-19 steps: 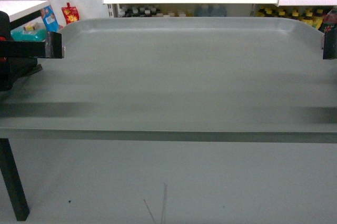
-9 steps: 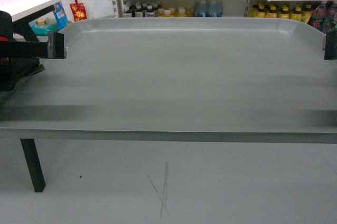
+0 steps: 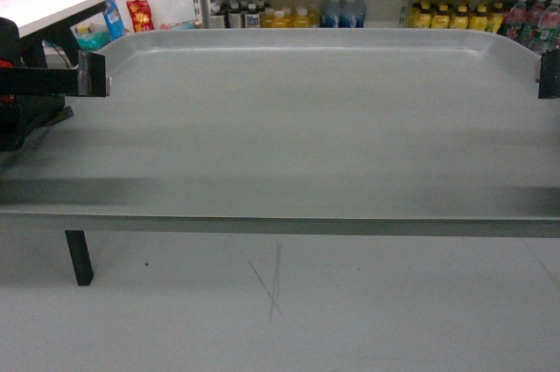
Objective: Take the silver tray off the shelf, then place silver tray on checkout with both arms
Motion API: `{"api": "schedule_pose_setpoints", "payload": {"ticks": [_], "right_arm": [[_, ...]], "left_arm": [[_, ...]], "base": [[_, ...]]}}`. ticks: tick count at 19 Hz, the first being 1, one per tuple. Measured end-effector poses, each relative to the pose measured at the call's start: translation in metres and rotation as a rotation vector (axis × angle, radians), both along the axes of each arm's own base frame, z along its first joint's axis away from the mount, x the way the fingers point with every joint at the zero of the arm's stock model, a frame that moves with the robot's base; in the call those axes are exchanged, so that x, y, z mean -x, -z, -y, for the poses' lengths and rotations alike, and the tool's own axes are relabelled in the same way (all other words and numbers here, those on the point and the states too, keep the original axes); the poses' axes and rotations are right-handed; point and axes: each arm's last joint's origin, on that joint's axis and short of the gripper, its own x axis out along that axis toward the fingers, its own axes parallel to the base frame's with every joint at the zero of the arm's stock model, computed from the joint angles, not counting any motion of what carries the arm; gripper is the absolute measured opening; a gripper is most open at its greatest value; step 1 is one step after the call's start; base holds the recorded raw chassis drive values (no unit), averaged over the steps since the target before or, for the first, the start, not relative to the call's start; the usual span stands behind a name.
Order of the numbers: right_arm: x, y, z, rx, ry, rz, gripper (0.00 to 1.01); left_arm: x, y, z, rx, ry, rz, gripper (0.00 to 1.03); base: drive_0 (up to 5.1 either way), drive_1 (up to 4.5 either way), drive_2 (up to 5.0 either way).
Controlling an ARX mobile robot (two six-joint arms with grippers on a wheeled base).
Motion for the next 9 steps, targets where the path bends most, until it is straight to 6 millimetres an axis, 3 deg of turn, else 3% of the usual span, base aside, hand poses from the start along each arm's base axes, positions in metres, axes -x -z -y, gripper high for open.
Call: {"api": "schedule_pose_setpoints", "payload": {"ticks": [9], "right_arm": [[0.0005,0.0005,0.0001,0.003,0.000,-0.007,0.03]], "left_arm": [[0.0004,0.0008,-0.0002,-0.003,-0.001,-0.008,0.03]], "base": [[0.1,-4.07,4.3]]}}
